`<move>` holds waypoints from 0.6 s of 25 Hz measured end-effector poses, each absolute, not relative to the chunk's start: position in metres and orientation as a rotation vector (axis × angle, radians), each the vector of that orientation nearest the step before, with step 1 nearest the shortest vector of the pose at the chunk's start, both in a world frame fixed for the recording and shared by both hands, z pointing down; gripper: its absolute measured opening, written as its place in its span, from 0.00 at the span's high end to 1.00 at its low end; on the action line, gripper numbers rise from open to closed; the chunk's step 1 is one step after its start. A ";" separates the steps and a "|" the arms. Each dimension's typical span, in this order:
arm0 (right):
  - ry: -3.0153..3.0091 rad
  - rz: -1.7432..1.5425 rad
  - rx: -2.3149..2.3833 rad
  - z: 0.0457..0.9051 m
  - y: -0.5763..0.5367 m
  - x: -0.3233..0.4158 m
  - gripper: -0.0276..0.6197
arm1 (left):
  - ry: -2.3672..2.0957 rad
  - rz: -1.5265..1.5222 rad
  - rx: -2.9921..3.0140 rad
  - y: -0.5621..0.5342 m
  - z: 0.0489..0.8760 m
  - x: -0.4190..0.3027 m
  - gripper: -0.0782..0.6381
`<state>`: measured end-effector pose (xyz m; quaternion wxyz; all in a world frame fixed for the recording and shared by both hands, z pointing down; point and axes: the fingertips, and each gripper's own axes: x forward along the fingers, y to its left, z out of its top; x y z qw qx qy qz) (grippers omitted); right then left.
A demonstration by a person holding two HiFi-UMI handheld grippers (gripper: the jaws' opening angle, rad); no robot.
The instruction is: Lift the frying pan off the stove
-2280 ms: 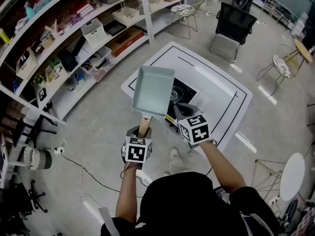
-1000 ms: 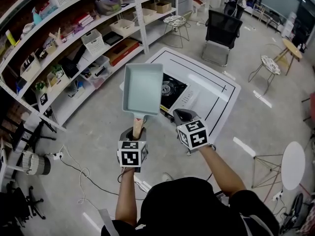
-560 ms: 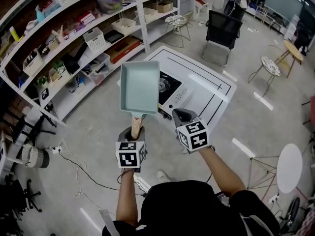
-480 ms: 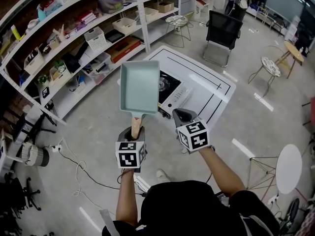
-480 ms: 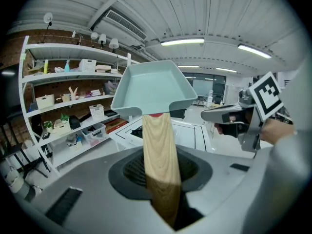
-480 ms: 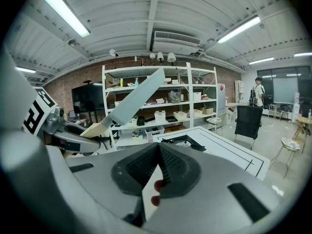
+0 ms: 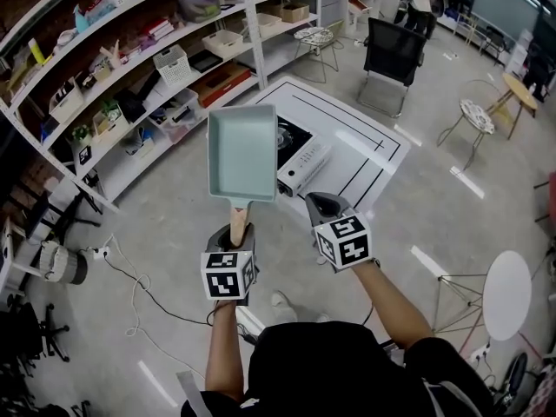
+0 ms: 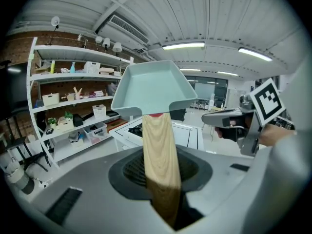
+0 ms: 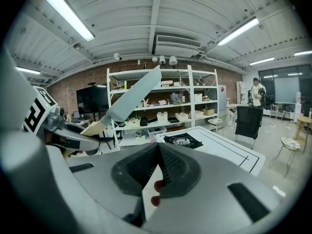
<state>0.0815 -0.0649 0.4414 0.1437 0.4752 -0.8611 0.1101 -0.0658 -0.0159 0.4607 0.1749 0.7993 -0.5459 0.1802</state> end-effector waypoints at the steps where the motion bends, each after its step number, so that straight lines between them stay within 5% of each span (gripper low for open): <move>1: -2.484 0.316 1.368 0.442 -0.060 0.083 0.95 | -1.549 0.505 2.264 -0.011 0.460 -0.064 0.74; 15: -2.506 0.284 1.335 0.440 -0.015 0.090 0.95 | -1.587 0.476 2.247 0.037 0.458 -0.057 0.74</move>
